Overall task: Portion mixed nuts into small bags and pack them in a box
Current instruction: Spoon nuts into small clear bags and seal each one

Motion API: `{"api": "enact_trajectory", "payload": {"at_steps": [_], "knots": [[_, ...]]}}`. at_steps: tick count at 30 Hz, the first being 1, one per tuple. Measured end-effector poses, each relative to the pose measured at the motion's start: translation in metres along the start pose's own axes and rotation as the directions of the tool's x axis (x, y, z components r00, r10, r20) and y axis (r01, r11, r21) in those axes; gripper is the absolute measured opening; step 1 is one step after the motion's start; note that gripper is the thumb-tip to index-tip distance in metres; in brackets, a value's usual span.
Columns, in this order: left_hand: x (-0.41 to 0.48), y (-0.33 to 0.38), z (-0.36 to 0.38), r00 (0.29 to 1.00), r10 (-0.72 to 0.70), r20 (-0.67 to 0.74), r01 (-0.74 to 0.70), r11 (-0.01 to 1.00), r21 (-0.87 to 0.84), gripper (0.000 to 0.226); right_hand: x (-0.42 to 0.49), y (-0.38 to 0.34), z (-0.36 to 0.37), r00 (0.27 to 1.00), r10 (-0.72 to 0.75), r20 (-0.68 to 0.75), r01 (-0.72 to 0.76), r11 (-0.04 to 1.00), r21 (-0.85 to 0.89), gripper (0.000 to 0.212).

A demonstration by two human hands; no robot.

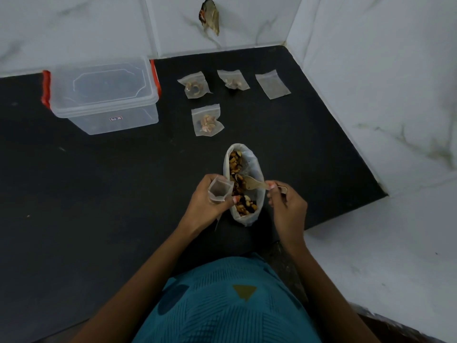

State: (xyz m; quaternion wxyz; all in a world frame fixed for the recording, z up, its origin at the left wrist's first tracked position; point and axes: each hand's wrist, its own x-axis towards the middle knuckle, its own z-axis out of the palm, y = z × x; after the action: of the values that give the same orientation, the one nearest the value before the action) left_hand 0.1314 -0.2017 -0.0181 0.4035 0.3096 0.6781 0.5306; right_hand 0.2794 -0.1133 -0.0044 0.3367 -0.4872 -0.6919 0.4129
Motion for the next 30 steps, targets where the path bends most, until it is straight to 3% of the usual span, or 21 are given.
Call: {"api": "enact_trajectory", "payload": {"at_steps": [3,7,9,14,17,20,23,30], "knots": [[0.001,-0.002,0.001,1.000,0.015,-0.011,-0.015,1.000,0.016,0.043,0.006,-0.001,0.007,0.972,0.225,-0.060,-0.215,0.966,0.146,0.018],[0.002,-0.001,0.001,1.000,-0.003,-0.014,0.003,1.000,-0.001,0.047,0.012,-0.002,0.010,0.921,0.389,-0.025,-0.359,0.872,0.332,0.018],[0.001,0.001,0.001,1.000,-0.019,0.024,0.020,0.999,-0.047,0.046,0.013,-0.001,0.008,0.923,0.384,-0.018,-0.356,0.870,0.341,0.018],[-0.001,0.005,0.001,0.998,-0.008,0.069,0.014,0.997,-0.077,0.042,0.012,-0.007,0.012,0.987,0.163,0.012,-0.163,0.973,0.162,0.017],[-0.001,0.006,0.000,0.997,-0.010,0.071,0.014,0.998,-0.062,0.041,0.019,-0.004,0.014,0.965,0.261,0.016,-0.256,0.931,0.262,0.016],[-0.001,0.008,-0.001,0.997,-0.026,0.078,0.030,0.998,-0.049,0.042,0.023,0.002,0.011,0.908,0.414,0.073,-0.391,0.768,0.507,0.019],[-0.001,0.008,-0.002,0.996,-0.037,0.075,0.040,0.998,-0.048,0.042,0.024,0.004,0.006,0.886,0.452,0.100,-0.414,0.676,0.609,0.021],[-0.001,0.008,-0.001,0.995,-0.039,0.089,0.042,0.999,-0.032,0.043,0.023,-0.001,0.008,0.898,0.429,0.101,-0.399,0.694,0.599,0.021]]}}
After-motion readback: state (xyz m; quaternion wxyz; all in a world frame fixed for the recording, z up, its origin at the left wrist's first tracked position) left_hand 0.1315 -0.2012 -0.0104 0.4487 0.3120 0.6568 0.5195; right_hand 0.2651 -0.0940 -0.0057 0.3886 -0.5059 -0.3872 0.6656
